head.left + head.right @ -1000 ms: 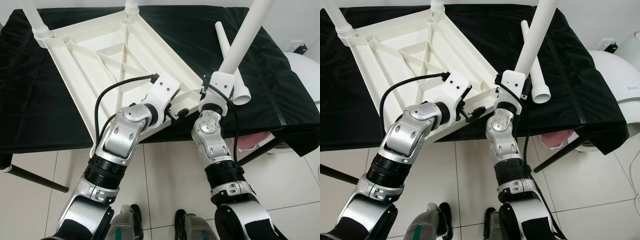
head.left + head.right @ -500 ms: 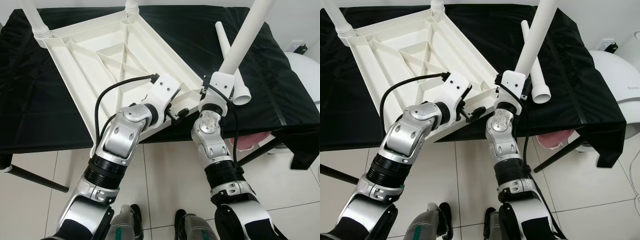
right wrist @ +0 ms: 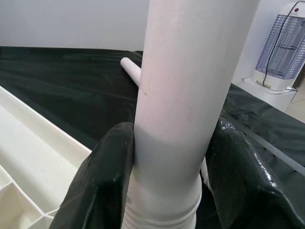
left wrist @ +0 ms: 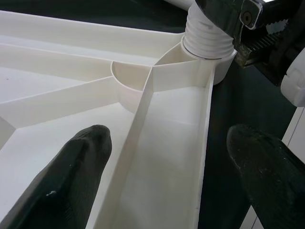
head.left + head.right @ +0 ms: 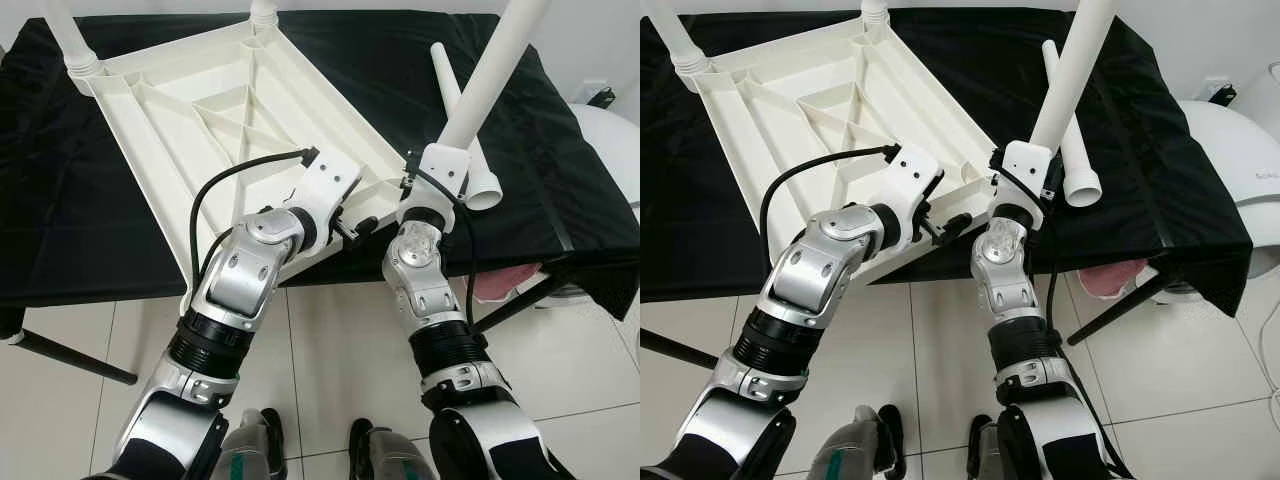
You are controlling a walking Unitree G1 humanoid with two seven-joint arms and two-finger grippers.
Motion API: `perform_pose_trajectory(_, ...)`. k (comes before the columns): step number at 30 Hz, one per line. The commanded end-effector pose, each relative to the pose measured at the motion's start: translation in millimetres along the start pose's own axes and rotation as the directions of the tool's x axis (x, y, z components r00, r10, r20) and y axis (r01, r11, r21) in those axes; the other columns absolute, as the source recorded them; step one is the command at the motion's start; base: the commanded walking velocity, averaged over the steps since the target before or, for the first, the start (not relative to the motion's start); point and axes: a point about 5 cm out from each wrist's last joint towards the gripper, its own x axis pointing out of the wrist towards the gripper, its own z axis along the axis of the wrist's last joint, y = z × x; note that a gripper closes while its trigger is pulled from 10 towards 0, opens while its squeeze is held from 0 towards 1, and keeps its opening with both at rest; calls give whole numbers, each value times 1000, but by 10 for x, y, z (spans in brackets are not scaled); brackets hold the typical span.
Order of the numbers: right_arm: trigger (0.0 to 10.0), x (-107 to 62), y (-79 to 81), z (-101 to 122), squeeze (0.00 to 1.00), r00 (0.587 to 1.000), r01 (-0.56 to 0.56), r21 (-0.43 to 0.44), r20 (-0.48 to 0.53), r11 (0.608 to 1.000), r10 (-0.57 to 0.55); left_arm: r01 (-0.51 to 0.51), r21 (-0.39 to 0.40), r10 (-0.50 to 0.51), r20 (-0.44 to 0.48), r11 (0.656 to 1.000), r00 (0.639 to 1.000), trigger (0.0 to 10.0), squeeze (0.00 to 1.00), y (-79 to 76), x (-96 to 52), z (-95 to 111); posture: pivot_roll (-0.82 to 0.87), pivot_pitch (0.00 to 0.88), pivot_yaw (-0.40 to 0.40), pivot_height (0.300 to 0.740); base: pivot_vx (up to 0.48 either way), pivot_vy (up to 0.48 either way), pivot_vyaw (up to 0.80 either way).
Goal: Building children table
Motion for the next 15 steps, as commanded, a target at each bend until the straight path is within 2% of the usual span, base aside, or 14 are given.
perform_pose_trajectory(1, 10000, -26, -88, -176, 463, 995, 49, -18, -86, 999, -50, -60, 12, 60, 4, 998, 998, 10000, 0, -1, -3, 20, -45, 189, -12, 740, 0, 0, 0)
perform_pose_trajectory(2, 10000, -24, -90, -174, 773, 995, 49, -18, -85, 999, -51, -60, 12, 60, 4, 998, 998, 10000, 0, -1, -4, 22, -47, 197, -13, 740, 0, 0, 0)
perform_pose_trajectory(5, 10000, -23, -95, -166, 718, 996, 56, -37, -74, 998, -59, -60, 12, 60, 3, 998, 998, 10000, 0, 1, -5, 22, -48, 197, -13, 740, 0, 0, 0)
perform_pose_trajectory(6, 10000, -23, -94, -168, 0, 995, 54, -34, -77, 998, -57, -60, 12, 60, 3, 998, 998, 10000, 0, 3, -5, 22, -47, 198, -12, 740, 0, 0, 0)
perform_pose_trajectory(15, 10000, -19, -76, -167, 0, 996, 38, -26, -83, 999, -40, -62, 13, 62, 4, 998, 998, 10000, 0, 7, -6, 25, -47, 198, -12, 740, 0, 0, 0)
